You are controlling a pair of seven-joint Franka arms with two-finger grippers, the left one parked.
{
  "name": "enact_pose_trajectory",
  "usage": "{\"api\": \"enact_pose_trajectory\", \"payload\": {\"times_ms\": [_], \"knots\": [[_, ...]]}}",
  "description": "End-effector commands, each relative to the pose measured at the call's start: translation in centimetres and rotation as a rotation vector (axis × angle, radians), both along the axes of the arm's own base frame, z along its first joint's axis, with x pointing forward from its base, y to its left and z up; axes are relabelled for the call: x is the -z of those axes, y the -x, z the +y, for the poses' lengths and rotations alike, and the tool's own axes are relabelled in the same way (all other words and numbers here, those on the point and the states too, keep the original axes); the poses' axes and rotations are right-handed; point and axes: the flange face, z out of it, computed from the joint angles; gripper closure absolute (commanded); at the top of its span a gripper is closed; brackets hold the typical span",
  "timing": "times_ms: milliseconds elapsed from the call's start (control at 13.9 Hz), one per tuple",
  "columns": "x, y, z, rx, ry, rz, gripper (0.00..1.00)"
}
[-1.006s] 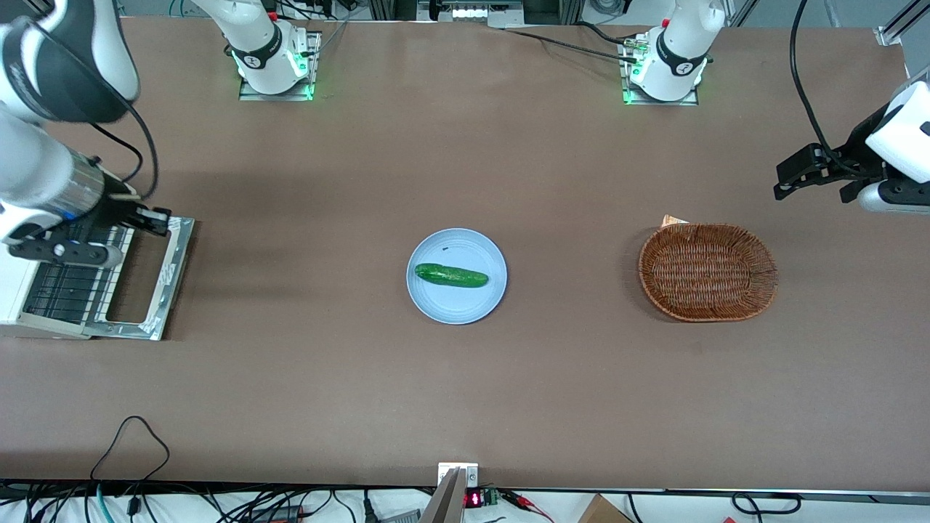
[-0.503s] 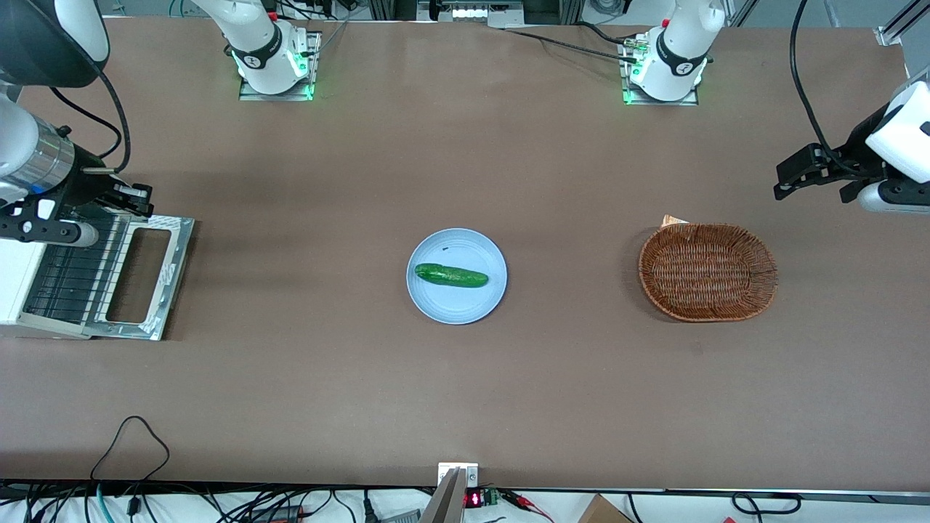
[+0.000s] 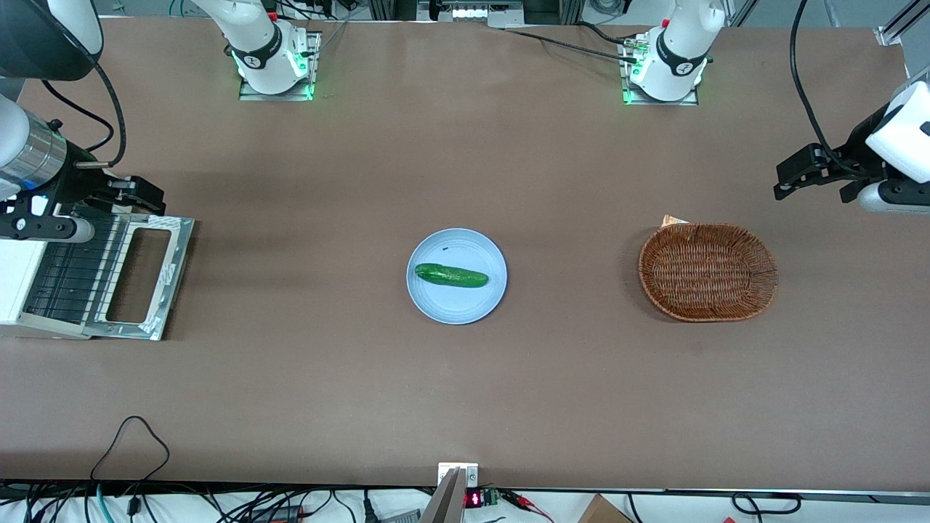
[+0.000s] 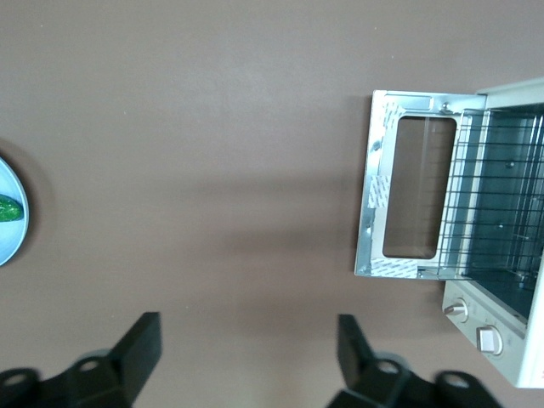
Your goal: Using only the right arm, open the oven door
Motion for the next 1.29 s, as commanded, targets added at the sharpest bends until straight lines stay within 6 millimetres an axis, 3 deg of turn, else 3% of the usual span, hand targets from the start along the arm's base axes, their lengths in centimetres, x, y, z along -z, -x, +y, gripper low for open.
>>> {"api": "enact_pose_trajectory", "payload": {"times_ms": [0,1221], "knots": [[-1.26,-0.2,-0.03,-0.166,-0.033,-0.012,0.0],[-1.18,-0.27,-0.28,-0.176,-0.033,-0.011,0.0]]}}
